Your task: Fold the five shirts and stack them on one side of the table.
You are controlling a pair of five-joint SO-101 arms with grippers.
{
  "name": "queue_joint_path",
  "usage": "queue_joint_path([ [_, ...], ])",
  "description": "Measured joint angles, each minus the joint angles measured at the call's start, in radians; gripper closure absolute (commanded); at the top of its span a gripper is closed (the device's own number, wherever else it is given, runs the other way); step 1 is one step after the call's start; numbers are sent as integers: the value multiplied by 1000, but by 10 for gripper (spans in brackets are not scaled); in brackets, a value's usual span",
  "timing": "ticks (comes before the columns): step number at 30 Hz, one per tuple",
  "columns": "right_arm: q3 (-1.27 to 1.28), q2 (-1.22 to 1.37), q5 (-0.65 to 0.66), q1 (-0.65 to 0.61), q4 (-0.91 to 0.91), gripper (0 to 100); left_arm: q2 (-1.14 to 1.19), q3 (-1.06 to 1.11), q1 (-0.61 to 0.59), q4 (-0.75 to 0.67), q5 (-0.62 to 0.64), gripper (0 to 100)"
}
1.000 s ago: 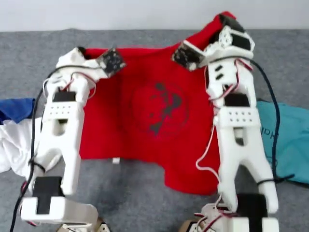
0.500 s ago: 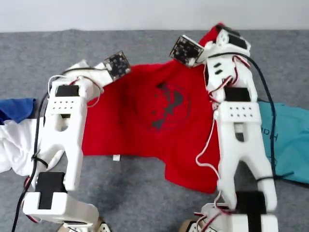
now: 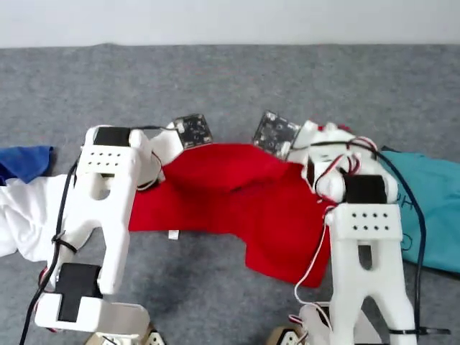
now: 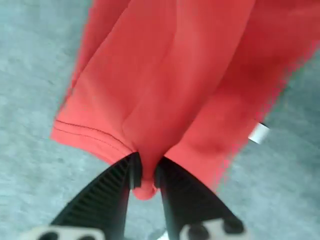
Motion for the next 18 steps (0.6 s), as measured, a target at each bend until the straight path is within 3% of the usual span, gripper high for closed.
queue_joint_path([
  [9, 0, -20, -215, -15, 370, 989, -2, 155, 2, 38, 5, 995],
  [18, 0, -21, -333, -87, 614, 989, -8, 224, -6, -3, 9, 994],
])
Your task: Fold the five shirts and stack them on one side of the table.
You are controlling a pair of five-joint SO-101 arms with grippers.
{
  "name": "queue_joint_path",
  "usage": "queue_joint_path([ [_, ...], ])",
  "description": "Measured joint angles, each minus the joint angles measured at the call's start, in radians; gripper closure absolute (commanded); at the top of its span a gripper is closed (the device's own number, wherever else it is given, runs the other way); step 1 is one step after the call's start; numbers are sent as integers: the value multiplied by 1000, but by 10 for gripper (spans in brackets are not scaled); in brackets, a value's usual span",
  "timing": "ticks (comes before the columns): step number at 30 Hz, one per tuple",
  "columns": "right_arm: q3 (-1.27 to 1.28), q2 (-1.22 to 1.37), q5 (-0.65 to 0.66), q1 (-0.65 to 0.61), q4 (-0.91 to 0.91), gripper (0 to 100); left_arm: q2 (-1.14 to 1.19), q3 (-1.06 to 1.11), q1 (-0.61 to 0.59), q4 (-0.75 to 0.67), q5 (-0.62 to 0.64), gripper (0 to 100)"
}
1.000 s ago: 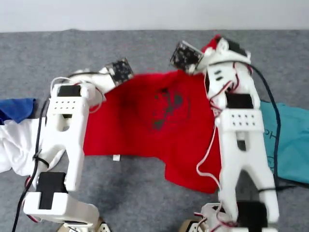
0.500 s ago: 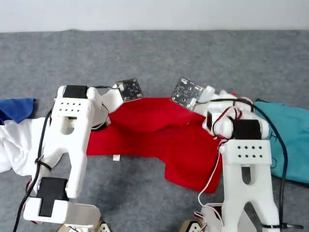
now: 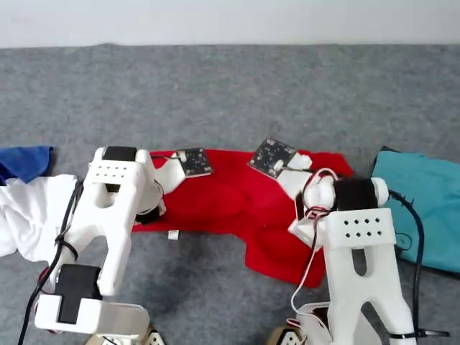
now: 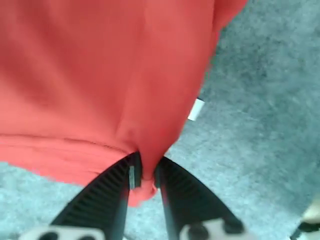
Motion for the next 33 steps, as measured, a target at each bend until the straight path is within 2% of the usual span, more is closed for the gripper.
queue_joint_path([
  [8, 18, -3, 2, 0, 41, 989, 0, -2, -117, -74, 44, 992],
  [14, 49, -6, 23, 9, 43, 987, 0, 15, -138, -74, 44, 986],
  [16, 51, -9, 23, 14, 43, 984, 0, 21, -138, -74, 43, 946],
  [18, 51, -9, 23, 12, 51, 948, 0, 23, -138, -74, 43, 900],
  [23, 51, -9, 23, 11, 135, 775, -6, 21, -166, -74, 89, 856],
  [33, -18, -112, 23, 34, 127, 778, -6, -166, -203, -8, 189, 850],
])
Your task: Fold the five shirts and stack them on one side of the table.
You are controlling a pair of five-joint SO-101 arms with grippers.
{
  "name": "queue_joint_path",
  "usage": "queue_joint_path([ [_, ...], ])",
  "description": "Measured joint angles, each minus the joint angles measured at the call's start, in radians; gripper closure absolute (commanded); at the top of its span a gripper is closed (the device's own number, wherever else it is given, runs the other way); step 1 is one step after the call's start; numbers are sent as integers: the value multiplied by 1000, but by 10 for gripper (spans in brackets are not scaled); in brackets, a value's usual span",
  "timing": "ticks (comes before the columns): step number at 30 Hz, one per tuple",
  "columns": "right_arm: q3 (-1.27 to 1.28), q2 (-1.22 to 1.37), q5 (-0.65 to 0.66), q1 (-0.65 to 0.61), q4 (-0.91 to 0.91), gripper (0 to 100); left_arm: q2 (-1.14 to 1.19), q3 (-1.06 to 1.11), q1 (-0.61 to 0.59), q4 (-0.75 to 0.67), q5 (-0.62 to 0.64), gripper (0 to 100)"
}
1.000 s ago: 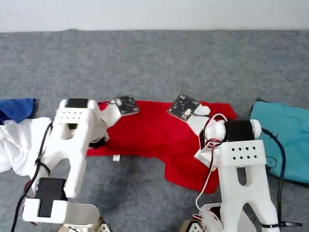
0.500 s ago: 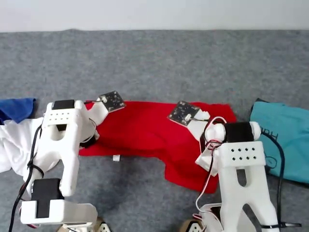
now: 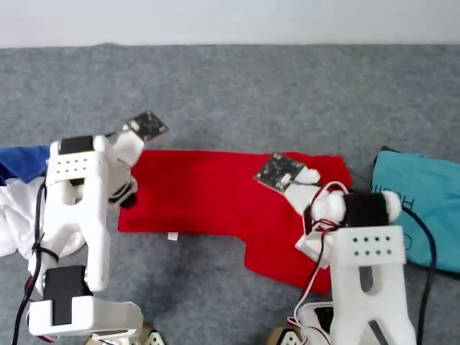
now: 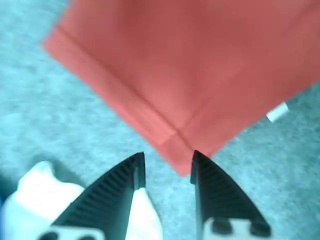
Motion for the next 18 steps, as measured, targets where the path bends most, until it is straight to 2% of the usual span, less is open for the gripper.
queue_joint_path([
  [3, -23, 5, 0, -2, -106, 882, 0, -63, 0, -18, 101, 893],
  [6, -25, 64, -29, -5, -267, 996, 0, -78, 9, -91, 238, 978],
  [10, -25, 210, -104, 2, -456, 978, 20, -80, 57, -170, 342, 994],
  [18, -58, 272, -276, 37, -477, 988, 112, -83, 170, -137, 417, 994],
])
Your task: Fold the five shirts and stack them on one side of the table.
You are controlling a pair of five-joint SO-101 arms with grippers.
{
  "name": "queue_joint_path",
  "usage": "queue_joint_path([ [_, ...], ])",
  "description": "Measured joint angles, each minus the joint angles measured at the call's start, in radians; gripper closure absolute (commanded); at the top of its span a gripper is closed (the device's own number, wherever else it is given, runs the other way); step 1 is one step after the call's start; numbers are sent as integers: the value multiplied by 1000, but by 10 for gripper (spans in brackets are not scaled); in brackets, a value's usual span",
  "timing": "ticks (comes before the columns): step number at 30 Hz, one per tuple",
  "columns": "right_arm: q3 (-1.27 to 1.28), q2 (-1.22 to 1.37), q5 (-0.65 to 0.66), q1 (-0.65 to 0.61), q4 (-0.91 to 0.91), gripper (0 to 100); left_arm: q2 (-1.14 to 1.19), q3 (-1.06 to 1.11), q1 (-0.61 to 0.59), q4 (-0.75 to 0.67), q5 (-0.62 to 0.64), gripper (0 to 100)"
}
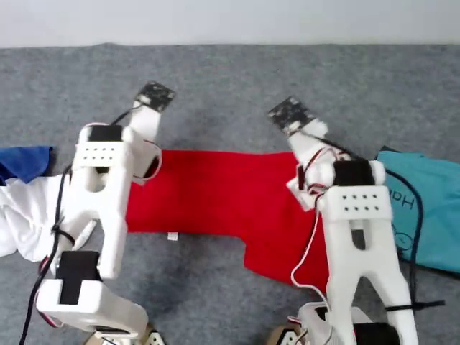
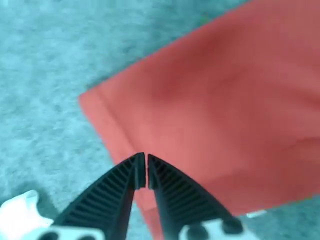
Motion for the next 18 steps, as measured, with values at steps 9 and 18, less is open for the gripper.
queue_joint_path([
  [9, -146, -195, -35, 267, 193, 988, -63, -20, 232, 110, 5, 993],
  [18, -157, -328, -35, 634, 327, 987, -104, -20, 574, 127, 5, 962],
])
